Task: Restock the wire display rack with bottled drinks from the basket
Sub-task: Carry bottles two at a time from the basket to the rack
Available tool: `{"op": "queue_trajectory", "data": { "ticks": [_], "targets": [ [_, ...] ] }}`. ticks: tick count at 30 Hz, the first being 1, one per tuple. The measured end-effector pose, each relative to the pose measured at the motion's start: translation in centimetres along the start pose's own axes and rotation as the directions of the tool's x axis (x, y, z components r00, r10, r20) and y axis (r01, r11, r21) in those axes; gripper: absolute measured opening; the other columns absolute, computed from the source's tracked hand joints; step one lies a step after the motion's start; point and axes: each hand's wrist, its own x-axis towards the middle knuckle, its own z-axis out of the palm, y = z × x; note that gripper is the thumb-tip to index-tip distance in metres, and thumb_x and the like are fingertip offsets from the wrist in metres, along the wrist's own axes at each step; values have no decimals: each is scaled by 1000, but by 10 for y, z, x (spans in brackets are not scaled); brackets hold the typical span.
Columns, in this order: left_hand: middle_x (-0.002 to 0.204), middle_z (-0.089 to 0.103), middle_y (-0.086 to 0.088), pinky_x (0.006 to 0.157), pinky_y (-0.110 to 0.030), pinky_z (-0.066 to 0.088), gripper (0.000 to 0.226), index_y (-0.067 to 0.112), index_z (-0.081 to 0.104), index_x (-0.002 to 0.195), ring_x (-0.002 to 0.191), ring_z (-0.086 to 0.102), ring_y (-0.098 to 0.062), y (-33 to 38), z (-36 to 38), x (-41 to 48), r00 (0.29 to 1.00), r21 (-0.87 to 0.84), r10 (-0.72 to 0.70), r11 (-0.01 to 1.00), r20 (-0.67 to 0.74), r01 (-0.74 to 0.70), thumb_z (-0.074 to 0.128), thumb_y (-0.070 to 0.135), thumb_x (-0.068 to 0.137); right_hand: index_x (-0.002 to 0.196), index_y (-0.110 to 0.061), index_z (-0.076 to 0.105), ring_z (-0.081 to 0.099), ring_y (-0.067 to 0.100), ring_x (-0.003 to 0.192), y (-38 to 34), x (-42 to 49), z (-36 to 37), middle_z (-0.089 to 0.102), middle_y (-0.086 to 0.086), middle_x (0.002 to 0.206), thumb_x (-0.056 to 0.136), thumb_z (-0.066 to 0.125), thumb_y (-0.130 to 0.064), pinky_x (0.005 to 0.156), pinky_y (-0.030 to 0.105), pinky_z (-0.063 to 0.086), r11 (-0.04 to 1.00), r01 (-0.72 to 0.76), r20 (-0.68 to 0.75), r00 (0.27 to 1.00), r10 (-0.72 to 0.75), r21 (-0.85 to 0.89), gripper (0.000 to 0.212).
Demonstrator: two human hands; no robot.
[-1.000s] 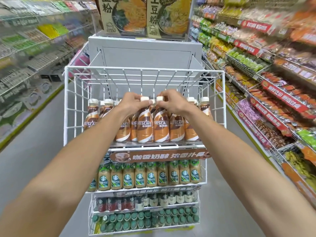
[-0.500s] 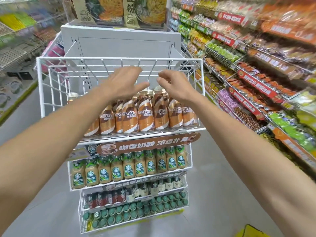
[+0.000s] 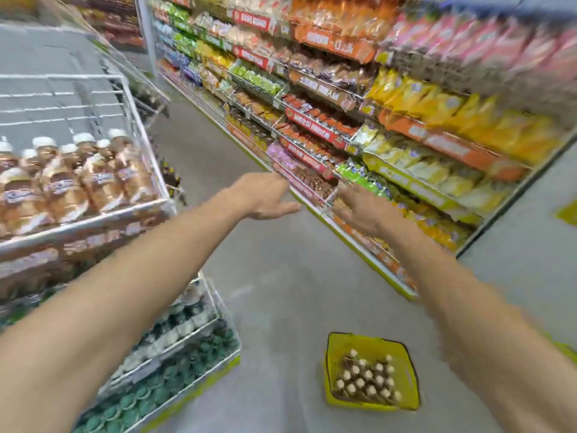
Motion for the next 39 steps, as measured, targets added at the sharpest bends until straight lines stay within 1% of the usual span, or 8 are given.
{"op": "queue_trajectory", "data": {
  "ticks": [6, 9, 14, 17, 21, 30, 33, 39],
  "targets": [
    [146, 56, -10, 106, -46, 47, 71, 18, 50, 143, 133, 53, -33, 201, 53, 94, 970, -140, 200, 973, 140, -181, 38, 70, 97, 148, -17, 47, 54, 35, 134, 210, -126, -1, 53, 14, 149, 105, 41, -59, 107, 46, 47, 946, -320, 73, 944, 323, -49, 61],
    [136, 61, -14, 97, -45, 51, 74, 13, 54, 136, 126, 57, -35, 273, 69, 130, 951, -131, 259, 962, 170, -239, 36, 72, 96, 134, -12, 58, 58, 37, 126, 281, -166, -5, 61, 16, 136, 107, 45, -48, 98, 45, 48, 917, -398, 69, 914, 400, -42, 47],
    [137, 59, -14, 94, -43, 48, 73, 12, 50, 139, 124, 57, -35, 336, 99, 187, 927, -172, 311, 945, 209, -278, 35, 70, 97, 147, -14, 50, 53, 36, 134, 353, -174, 24, 57, 16, 144, 106, 45, -53, 106, 51, 48, 892, -450, 115, 885, 451, -29, 57],
    [147, 54, -11, 106, -48, 47, 79, 15, 45, 148, 133, 52, -32, 347, 139, 222, 925, -214, 287, 948, 248, -237, 33, 73, 96, 149, -12, 48, 51, 36, 136, 382, -153, 64, 54, 15, 149, 106, 44, -53, 108, 52, 47, 899, -436, 192, 881, 433, -26, 60],
    [139, 59, -13, 103, -46, 47, 76, 14, 50, 141, 128, 56, -33, 347, 224, 260, 914, -268, 215, 955, 343, -124, 33, 72, 96, 156, -17, 41, 48, 34, 142, 416, -113, 139, 48, 13, 155, 107, 46, -50, 112, 49, 44, 915, -403, 307, 874, 377, 22, 59],
    [145, 56, -11, 109, -45, 43, 76, 17, 52, 143, 135, 52, -31, 358, 417, 234, 675, -230, 82, 964, 733, 132, 33, 74, 95, 158, -16, 40, 42, 32, 147, 463, -109, 341, 43, 13, 161, 107, 46, -47, 118, 43, 36, 908, -408, 663, 706, 248, 95, 60],
    [142, 58, -11, 109, -42, 42, 73, 16, 55, 139, 134, 53, -30, 373, 456, 224, 619, -208, 33, 955, 784, 213, 35, 71, 97, 154, -14, 43, 46, 35, 144, 484, -117, 390, 47, 15, 157, 107, 45, -47, 116, 48, 40, 910, -404, 732, 647, 215, 89, 58],
    [131, 64, -10, 99, -40, 48, 65, 16, 57, 132, 123, 59, -32, 418, 545, 216, 618, -239, -22, 911, 786, 336, 38, 67, 99, 148, -11, 50, 51, 36, 138, 528, -123, 488, 54, 16, 150, 108, 46, -40, 110, 48, 44, 913, -389, 749, 641, 170, 125, 50]
  ]
}}
